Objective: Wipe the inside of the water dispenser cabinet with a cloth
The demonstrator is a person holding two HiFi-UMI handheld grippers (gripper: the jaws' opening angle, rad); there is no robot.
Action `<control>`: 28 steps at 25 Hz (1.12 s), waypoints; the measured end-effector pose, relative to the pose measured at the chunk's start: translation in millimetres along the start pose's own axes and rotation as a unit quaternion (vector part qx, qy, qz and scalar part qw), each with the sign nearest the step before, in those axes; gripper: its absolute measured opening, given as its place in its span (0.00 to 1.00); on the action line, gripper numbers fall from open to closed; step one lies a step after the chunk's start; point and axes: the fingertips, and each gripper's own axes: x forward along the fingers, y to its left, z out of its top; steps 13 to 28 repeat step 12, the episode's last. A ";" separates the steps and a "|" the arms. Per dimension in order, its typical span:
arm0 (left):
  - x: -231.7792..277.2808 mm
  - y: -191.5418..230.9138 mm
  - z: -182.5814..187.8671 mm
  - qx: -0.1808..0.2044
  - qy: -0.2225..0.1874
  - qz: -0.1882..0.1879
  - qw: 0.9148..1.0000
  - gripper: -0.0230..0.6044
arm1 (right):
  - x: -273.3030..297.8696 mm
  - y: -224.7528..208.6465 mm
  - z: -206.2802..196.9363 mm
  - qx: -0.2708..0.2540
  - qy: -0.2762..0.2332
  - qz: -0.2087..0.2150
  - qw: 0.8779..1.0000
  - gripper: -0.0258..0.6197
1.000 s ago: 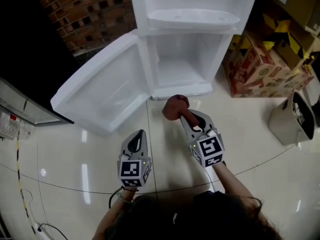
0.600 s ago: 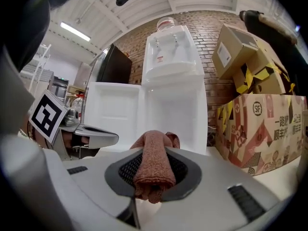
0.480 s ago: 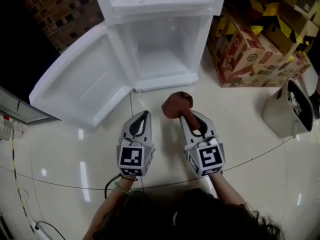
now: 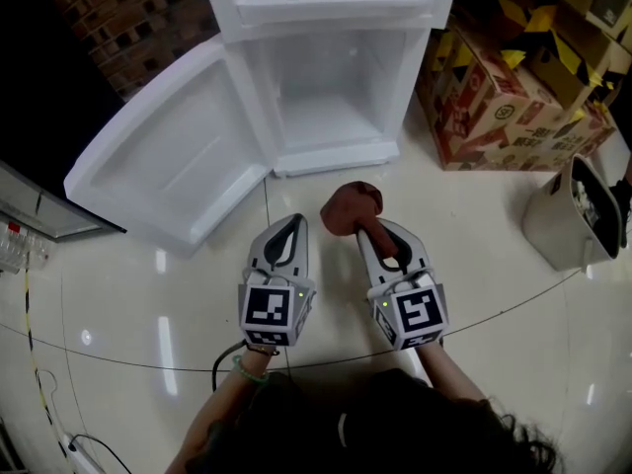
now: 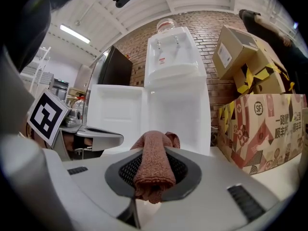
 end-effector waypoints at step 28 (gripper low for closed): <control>-3.8 0.4 -5.6 -0.004 0.003 -0.001 1.000 0.00 | 0.1 4.5 -1.2 0.005 0.000 0.004 1.000 0.16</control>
